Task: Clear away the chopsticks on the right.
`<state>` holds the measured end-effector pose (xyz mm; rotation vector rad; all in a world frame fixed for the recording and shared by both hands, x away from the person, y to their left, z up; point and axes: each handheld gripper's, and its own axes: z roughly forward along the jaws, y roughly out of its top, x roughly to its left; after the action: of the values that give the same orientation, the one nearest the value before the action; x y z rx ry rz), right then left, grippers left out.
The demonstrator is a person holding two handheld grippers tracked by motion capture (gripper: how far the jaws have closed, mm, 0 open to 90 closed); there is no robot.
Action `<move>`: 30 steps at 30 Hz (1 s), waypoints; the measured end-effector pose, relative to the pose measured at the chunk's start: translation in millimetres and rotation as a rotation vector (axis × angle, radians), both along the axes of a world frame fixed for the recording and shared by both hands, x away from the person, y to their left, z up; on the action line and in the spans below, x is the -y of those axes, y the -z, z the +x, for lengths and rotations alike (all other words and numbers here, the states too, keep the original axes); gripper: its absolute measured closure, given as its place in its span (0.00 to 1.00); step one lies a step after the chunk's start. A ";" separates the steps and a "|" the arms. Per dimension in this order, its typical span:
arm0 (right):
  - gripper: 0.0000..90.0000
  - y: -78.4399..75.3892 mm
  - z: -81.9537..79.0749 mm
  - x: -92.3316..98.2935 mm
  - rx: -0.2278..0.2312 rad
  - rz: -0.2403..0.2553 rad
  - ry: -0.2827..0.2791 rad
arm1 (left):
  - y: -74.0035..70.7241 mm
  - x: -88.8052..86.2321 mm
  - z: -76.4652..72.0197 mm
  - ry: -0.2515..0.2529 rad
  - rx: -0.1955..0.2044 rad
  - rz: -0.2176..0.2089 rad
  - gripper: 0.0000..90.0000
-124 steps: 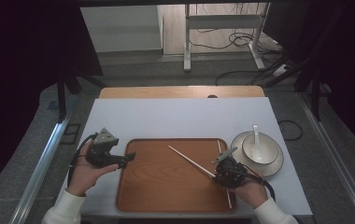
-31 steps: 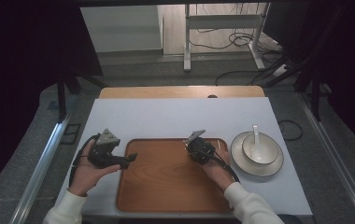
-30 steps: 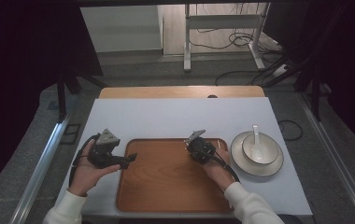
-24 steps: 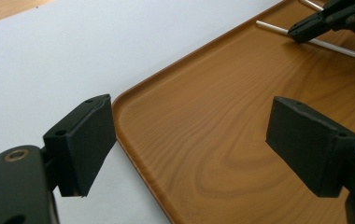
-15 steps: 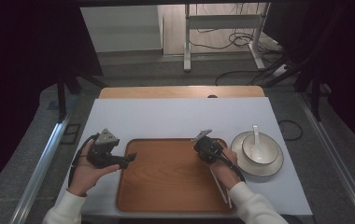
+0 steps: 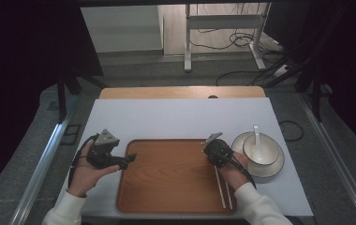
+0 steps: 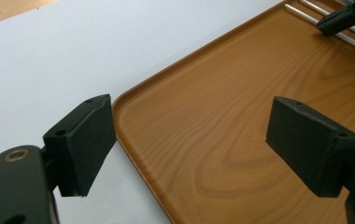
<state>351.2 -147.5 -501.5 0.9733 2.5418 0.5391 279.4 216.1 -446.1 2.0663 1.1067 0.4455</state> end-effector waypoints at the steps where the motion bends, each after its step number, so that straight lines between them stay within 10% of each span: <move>1: 1.00 -0.1 -0.8 1.4 -0.001 0.001 0.002 | 0.0 0.2 -0.1 0.001 0.000 -0.001 0.17; 30: 1.00 -3.4 -14.2 26.7 -0.029 -0.015 0.017 | -1.3 -0.7 -0.8 0.001 0.003 0.001 0.17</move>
<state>337.1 -174.2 -498.1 1.0035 2.5573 0.5039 278.6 216.8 -444.8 2.0663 1.1033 0.4487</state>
